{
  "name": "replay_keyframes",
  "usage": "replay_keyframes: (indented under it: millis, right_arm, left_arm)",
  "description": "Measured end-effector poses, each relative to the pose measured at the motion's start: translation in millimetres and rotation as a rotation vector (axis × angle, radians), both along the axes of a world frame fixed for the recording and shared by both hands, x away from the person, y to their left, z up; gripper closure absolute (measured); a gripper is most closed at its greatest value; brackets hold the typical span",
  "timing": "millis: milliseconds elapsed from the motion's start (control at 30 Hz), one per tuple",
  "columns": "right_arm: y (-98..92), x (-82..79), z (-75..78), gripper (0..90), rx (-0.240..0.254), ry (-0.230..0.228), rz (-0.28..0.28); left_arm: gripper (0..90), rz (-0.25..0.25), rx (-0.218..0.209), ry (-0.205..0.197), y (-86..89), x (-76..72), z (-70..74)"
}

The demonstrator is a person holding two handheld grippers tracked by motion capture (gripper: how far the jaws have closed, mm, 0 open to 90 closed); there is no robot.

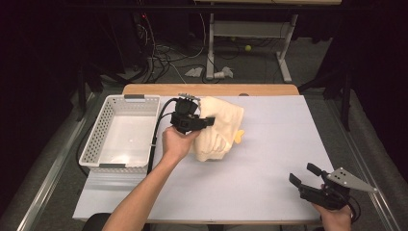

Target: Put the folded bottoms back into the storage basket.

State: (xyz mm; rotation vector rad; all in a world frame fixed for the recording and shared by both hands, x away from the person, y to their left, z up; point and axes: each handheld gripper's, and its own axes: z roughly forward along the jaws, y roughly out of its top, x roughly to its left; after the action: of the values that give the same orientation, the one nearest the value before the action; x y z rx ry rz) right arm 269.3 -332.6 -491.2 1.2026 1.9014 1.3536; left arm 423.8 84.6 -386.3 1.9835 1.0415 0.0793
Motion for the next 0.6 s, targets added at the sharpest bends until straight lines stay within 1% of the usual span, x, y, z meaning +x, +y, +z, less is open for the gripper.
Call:
replay_keyframes:
  millis: [233, 500, 600]
  right_arm:
    - [0.9, -0.4, 0.3, 21.0, -0.013, -0.006, 0.006]
    - [1.0, -1.0, 0.7, 21.0, -0.013, -0.009, 0.002]
    - [1.1, -0.8, 0.6, 21.0, -0.016, -0.008, 0.003]
  left_arm:
    - [69.8, -0.002, 0.007, -0.01, 5.9, -5.7, 5.4]
    - [69.8, -0.005, 0.015, -0.015, 11.5, -9.5, 9.3]
    - [69.8, -0.006, 0.007, -0.013, 14.6, -10.4, 10.8]
